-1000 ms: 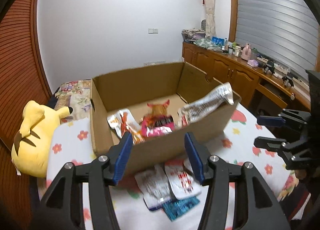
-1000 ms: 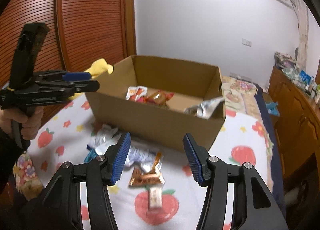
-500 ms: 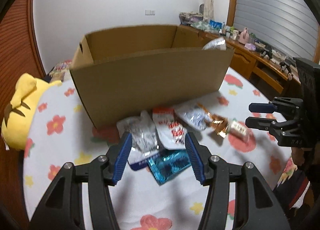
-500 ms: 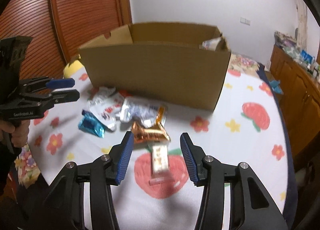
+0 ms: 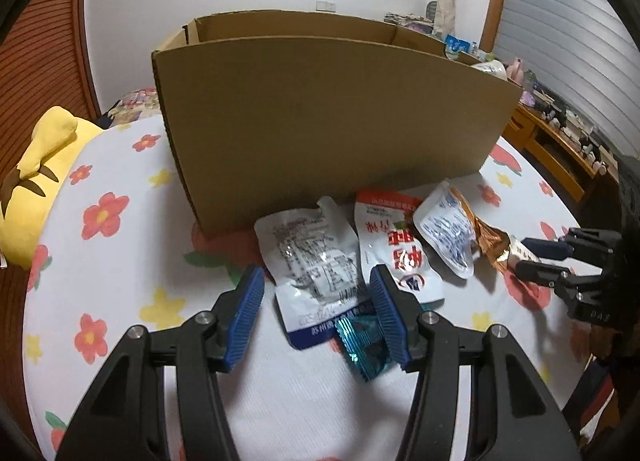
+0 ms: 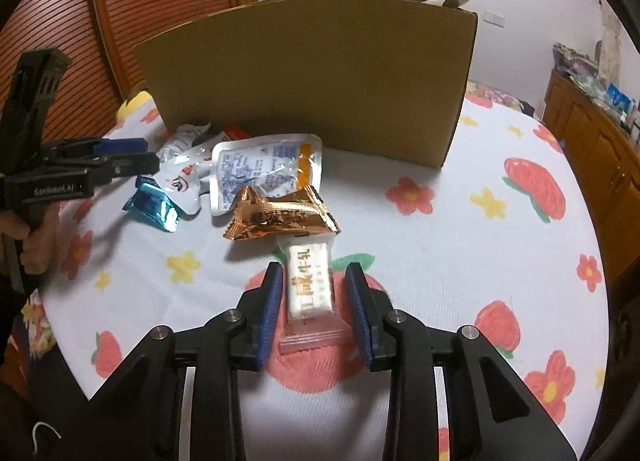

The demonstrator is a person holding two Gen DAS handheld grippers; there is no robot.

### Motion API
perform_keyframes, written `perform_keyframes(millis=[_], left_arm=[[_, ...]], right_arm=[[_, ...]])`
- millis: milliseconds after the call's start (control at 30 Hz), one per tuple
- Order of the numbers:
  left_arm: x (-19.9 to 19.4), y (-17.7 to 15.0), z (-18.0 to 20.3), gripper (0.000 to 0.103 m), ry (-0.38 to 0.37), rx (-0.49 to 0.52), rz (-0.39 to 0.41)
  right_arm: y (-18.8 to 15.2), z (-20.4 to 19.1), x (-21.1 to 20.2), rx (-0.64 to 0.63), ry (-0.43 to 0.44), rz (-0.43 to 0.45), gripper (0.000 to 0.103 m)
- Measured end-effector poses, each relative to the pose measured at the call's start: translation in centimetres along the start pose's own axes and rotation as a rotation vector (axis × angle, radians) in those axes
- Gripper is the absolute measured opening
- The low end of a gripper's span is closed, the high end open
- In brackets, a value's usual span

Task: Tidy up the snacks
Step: 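Grasp the white milk-candy bar with the right tool while the left tool grasps the blue-band pouch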

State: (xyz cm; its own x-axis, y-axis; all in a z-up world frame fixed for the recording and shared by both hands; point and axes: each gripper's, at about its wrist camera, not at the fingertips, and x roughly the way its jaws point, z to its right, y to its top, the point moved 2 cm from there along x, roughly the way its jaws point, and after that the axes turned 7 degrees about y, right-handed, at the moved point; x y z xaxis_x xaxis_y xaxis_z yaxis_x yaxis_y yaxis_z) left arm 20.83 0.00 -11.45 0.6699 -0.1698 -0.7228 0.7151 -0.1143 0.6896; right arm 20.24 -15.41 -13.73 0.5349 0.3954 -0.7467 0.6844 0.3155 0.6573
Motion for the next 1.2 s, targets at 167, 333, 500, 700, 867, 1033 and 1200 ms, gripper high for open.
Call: perform_keyframes(millis=[167, 333, 500, 700, 867, 1033, 1200], left_arm=[[0.0, 0.5, -0.4, 0.055, 0.003, -0.019, 0.01], [1.0, 1.1, -0.9, 0.055, 0.016, -0.038, -0.003], [1.9, 1.5, -0.9, 0.056, 0.008, -0.051, -0.019], [2.8, 1.8, -0.4, 0.061, 0.026, -0.044, -0.036], [3.7, 1.6, -0.1, 0.068, 0.062, -0.011, -0.056], [3.9, 1.6, 0.3, 0.071, 0.083, 0.014, -0.051], [4.2, 1.9, 0.6, 0.074, 0.096, 0.019, -0.055]], right_arm=[[-0.2, -0.2, 0.0, -0.03, -0.02, 0.0, 0.031], [-0.4, -0.7, -0.1, -0.067, -0.049, -0.003, 0.032], [-0.3, -0.4, 0.0, -0.049, -0.036, 0.0, 0.032], [-0.3, -0.4, 0.0, -0.053, -0.041, 0.002, 0.032], [-0.4, -0.5, -0.1, -0.052, -0.039, 0.002, 0.032], [-0.4, -0.6, -0.1, -0.051, -0.037, 0.003, 0.032], [-0.4, -0.6, -0.1, -0.05, -0.036, 0.002, 0.032]])
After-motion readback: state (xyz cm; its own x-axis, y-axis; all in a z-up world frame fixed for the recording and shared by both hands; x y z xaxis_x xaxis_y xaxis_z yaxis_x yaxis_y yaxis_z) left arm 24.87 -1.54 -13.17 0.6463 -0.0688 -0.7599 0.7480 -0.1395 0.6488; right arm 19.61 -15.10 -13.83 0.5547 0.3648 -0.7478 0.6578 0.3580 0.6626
